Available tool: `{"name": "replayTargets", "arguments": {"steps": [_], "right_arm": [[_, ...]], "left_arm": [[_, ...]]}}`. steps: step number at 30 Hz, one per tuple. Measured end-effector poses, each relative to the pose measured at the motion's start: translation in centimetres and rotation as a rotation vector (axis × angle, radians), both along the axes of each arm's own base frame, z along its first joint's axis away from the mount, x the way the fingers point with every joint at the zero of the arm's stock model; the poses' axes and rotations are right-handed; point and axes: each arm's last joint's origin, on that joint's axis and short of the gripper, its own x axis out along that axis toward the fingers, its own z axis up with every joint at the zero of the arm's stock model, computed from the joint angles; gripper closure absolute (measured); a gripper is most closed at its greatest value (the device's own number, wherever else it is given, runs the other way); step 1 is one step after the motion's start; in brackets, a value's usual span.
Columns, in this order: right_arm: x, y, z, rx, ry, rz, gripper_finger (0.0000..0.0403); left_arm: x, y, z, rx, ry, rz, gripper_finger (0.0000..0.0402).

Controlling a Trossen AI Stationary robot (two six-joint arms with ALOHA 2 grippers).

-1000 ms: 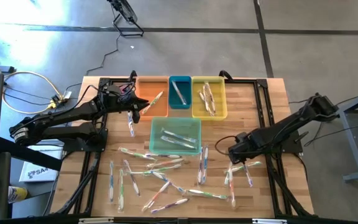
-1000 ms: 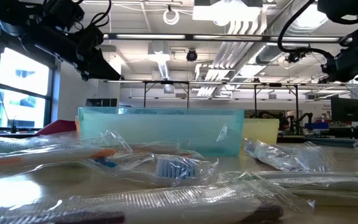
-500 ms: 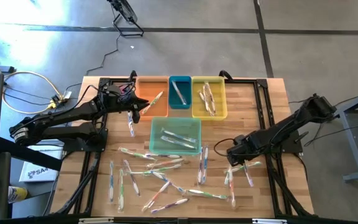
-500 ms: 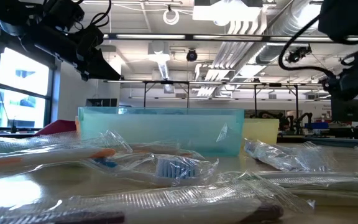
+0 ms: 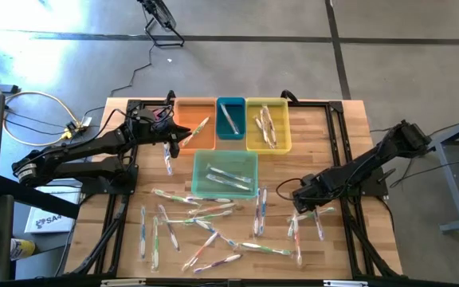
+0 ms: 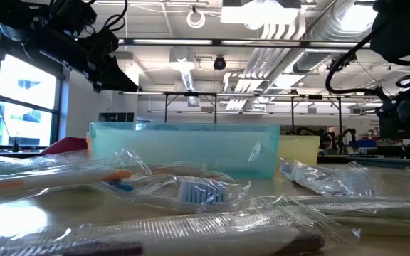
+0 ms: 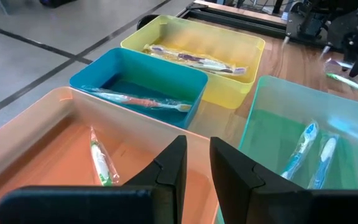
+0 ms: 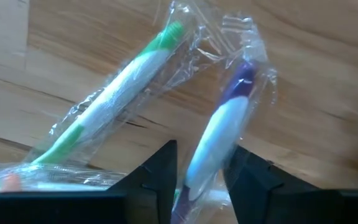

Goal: Pick & Place Toothbrushes
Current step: Put the purple toothbrush into the yellow bin

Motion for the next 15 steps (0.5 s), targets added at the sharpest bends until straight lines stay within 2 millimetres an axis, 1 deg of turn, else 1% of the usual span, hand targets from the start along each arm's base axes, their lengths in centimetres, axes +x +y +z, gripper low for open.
{"name": "replayTargets", "arguments": {"steps": [5,7,10,15], "right_arm": [[-0.03,-0.02,-0.01,-0.003,0.002,0.000,0.0343],[-0.02,-0.02,0.00,-0.002,0.001,0.000,0.0356],[-0.02,-0.02,0.00,-0.003,0.000,0.000,0.0358],[-0.01,-0.02,0.00,-0.003,0.003,-0.021,0.0346]], "left_arm": [[0.00,0.00,0.00,0.000,0.000,0.000,0.0333],[0.00,-0.01,0.00,0.000,0.000,-0.001,0.0333],[0.00,0.00,0.00,0.000,0.000,0.000,0.0333],[0.00,-0.01,0.00,0.000,0.000,-0.001,0.0333]]}}
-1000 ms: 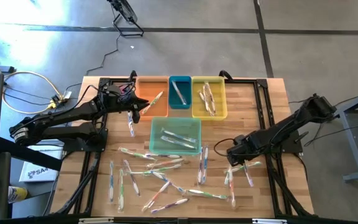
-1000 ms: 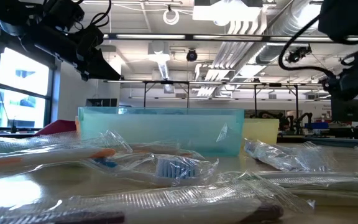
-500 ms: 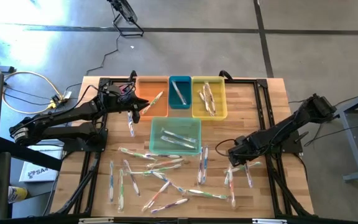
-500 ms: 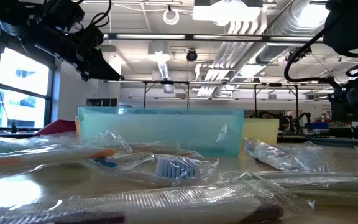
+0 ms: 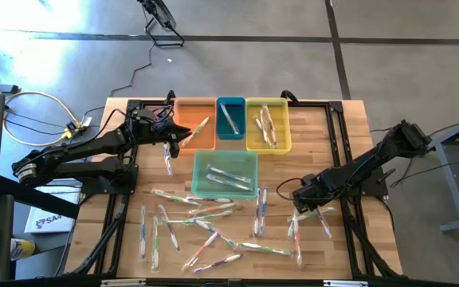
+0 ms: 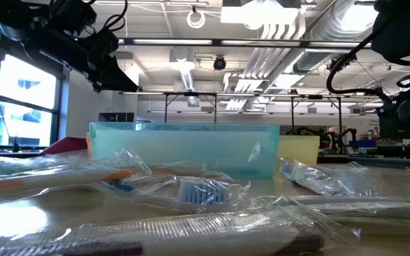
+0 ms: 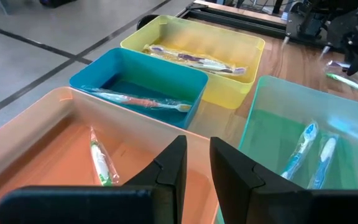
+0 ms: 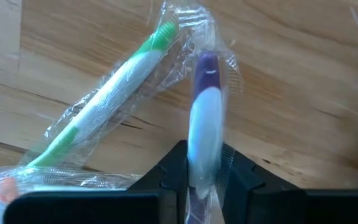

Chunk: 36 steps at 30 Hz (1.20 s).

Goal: Pick & Place Toothbrushes
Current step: Put the purple toothbrush into the yellow bin

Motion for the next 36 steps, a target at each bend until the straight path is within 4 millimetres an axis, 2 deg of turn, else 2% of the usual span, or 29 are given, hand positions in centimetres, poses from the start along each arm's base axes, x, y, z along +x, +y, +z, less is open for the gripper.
{"name": "replayTargets", "arguments": {"steps": [3,10,17,27,36], "right_arm": [[0.0,0.0,0.0,0.005,0.002,-0.005,0.0358],[0.0,0.1,0.2,0.021,-0.006,-0.006,0.0359],[0.4,0.2,1.6,0.055,-0.075,-0.005,0.0357],[0.7,-0.3,4.8,0.066,-0.261,-0.011,0.0356],[1.7,-2.4,8.9,-0.110,-0.525,0.020,0.0356]], "left_arm": [[0.0,0.0,0.0,0.000,0.000,0.000,0.0333],[0.0,0.0,0.0,-0.001,0.000,-0.001,0.0333],[0.0,0.0,0.0,-0.001,0.000,-0.003,0.0333],[0.0,0.0,0.0,-0.001,0.000,-0.002,0.0333],[0.0,0.0,0.0,0.000,0.000,0.001,0.0333]]}}
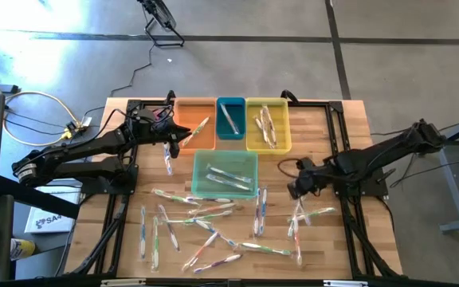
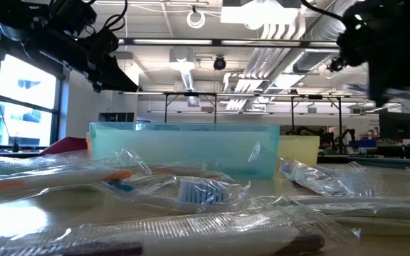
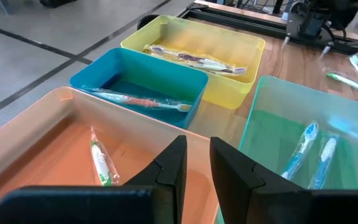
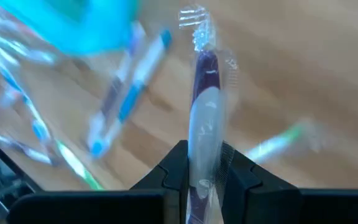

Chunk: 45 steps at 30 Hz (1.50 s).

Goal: Pick & Place Toothbrushes
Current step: Put the purple toothbrush into the yellow bin

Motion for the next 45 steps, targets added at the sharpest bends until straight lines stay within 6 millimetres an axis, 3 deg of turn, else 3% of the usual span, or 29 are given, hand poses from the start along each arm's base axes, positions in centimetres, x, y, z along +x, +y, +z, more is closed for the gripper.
{"name": "replayTargets", "arguments": {"steps": [15,29,36,45], "right_arm": [[3.4,-4.5,4.5,-0.457,-0.399,0.060,0.0354],[5.0,-8.4,7.0,-0.880,-0.529,-0.082,0.0353],[6.1,-10.5,6.5,-0.973,-0.482,-0.163,0.0353],[7.8,-14.8,4.0,-0.932,-0.445,-0.201,0.0353]], "left_arm": [[0.0,0.0,0.0,0.000,-0.001,-0.001,0.0333],[0.0,0.0,0.0,-0.001,-0.001,-0.001,0.0333],[0.0,0.0,0.0,-0.002,-0.001,-0.004,0.0333],[0.0,0.0,0.0,-0.002,-0.001,-0.003,0.0333]]}}
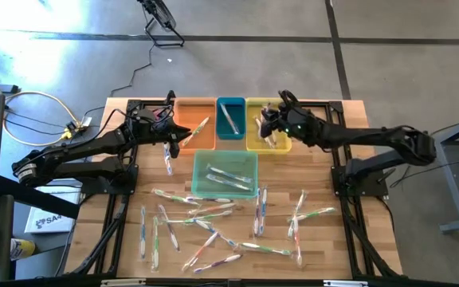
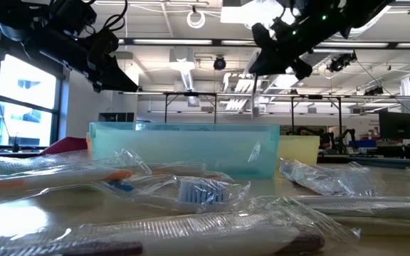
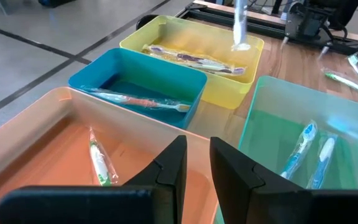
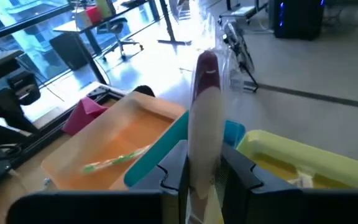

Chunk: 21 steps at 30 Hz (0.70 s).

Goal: Pick & Place Toothbrushes
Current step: Put the purple toothbrush into the yellow bin

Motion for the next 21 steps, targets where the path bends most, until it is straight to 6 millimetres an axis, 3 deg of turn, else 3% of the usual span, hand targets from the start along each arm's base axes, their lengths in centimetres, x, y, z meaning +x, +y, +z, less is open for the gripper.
{"name": "replayTargets", "arguments": {"steps": [13,21], "right_arm": [[-0.3,-6.7,-4.0,0.225,-0.022,0.013,0.0357],[0.4,-8.9,-4.3,0.304,-0.026,0.032,0.0358]], "left_arm": [[0.0,0.0,0.0,0.003,-0.004,0.001,0.0333],[0.0,0.0,0.1,0.005,-0.005,0.004,0.0333]]}}
